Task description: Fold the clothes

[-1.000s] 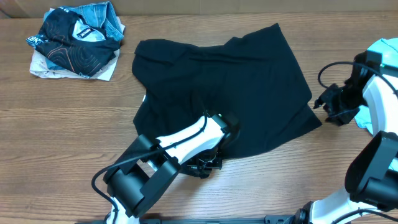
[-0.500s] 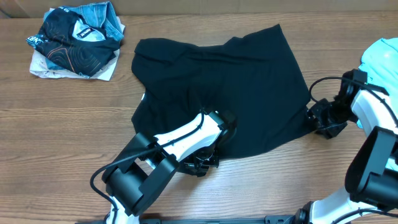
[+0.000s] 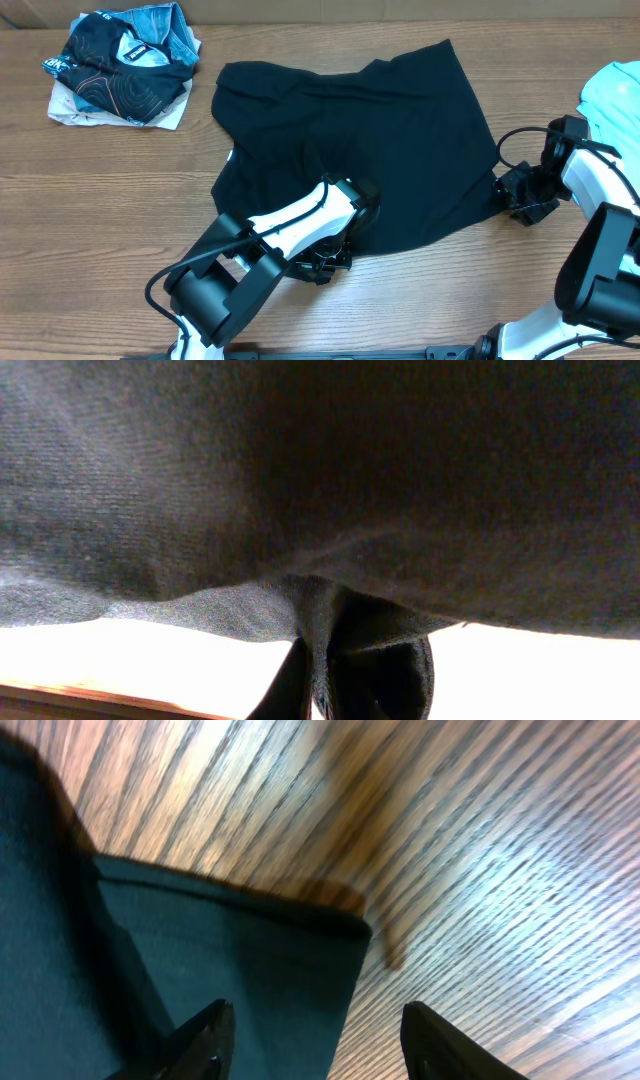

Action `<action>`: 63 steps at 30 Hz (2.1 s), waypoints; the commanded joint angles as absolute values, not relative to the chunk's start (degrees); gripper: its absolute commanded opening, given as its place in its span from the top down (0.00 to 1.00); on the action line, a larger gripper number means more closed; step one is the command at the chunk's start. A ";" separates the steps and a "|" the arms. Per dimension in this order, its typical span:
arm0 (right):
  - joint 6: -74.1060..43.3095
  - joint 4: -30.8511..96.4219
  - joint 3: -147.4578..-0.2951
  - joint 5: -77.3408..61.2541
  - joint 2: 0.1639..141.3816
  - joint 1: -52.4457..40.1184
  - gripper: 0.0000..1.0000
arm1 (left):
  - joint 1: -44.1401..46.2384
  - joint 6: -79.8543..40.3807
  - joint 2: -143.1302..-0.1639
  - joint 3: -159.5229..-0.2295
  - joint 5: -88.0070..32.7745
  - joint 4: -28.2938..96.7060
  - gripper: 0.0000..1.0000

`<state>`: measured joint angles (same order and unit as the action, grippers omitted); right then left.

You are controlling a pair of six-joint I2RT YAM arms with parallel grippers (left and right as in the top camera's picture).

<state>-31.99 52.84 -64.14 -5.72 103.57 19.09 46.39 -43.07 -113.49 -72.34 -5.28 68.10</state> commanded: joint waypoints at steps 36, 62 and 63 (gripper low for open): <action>-33.08 51.24 -63.70 0.56 107.50 18.98 0.60 | 46.09 -42.13 -114.02 -72.05 -4.03 68.51 0.96; -41.54 62.26 -66.00 3.40 98.37 19.27 0.96 | 46.33 -37.23 -110.28 -72.20 -4.71 80.42 0.96; -41.91 62.78 -66.00 3.90 97.19 19.25 0.96 | 46.46 -37.23 -109.89 -72.20 -4.69 81.10 0.96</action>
<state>-39.53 62.48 -64.20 0.67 102.43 19.03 46.39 -38.68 -112.42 -72.34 -5.15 79.35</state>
